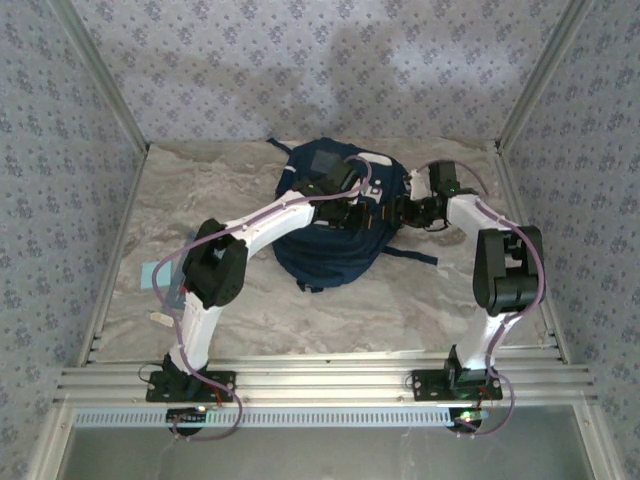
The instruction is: Pack the student bag
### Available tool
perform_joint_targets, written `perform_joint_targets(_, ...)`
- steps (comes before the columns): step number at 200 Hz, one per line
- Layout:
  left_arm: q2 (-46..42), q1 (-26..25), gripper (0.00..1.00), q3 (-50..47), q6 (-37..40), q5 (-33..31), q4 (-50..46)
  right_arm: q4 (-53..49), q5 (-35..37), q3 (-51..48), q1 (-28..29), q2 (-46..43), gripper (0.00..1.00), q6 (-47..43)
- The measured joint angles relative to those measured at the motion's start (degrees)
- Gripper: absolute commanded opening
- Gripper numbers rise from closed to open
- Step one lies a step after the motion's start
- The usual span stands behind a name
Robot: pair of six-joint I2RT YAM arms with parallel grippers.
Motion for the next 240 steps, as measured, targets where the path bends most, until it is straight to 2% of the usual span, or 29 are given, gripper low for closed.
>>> perform_joint_targets(65,0.0,0.31,0.0,0.0,0.13,0.04,-1.05,4.68,-4.09,-2.8,0.42,1.62,0.3,0.83)
perform_joint_targets(77,0.0,0.31,0.0,0.0,0.13,0.04,-1.09,5.77,-4.85,-3.43,0.28,1.6,0.3,1.46)
perform_joint_targets(94,0.0,0.31,0.0,0.0,0.13,0.04,-1.29,7.1,-5.77,-4.63,-0.04,1.36,0.38,2.43)
perform_joint_targets(112,0.0,0.31,0.0,0.0,0.13,0.07,-1.46,8.52,-6.67,-6.45,-0.44,0.37,0.42,3.74)
perform_joint_targets(152,0.0,0.37,0.0,0.0,0.13,0.24,-1.49,10.29,-8.07,-9.57,-0.17,-1.33,0.42,5.97)
perform_joint_targets(165,0.0,0.37,0.0,0.0,0.11,0.24,-1.49,10.78,-8.26,-9.86,-0.17,-1.4,0.38,6.36)
perform_joint_targets(204,0.0,0.37,0.0,0.0,0.09,0.24,-1.44,11.63,-8.9,-10.38,-0.11,-2.21,0.12,7.26)
perform_joint_targets(234,-0.09,0.46,0.0,0.0,-0.09,0.24,-1.25,11.34,-8.17,-11.06,-0.17,-2.84,0.0,7.63)
perform_joint_targets(240,-0.09,0.46,0.0,0.0,-0.09,0.24,-1.25,11.28,-8.07,-11.15,-0.17,-2.95,0.0,7.52)
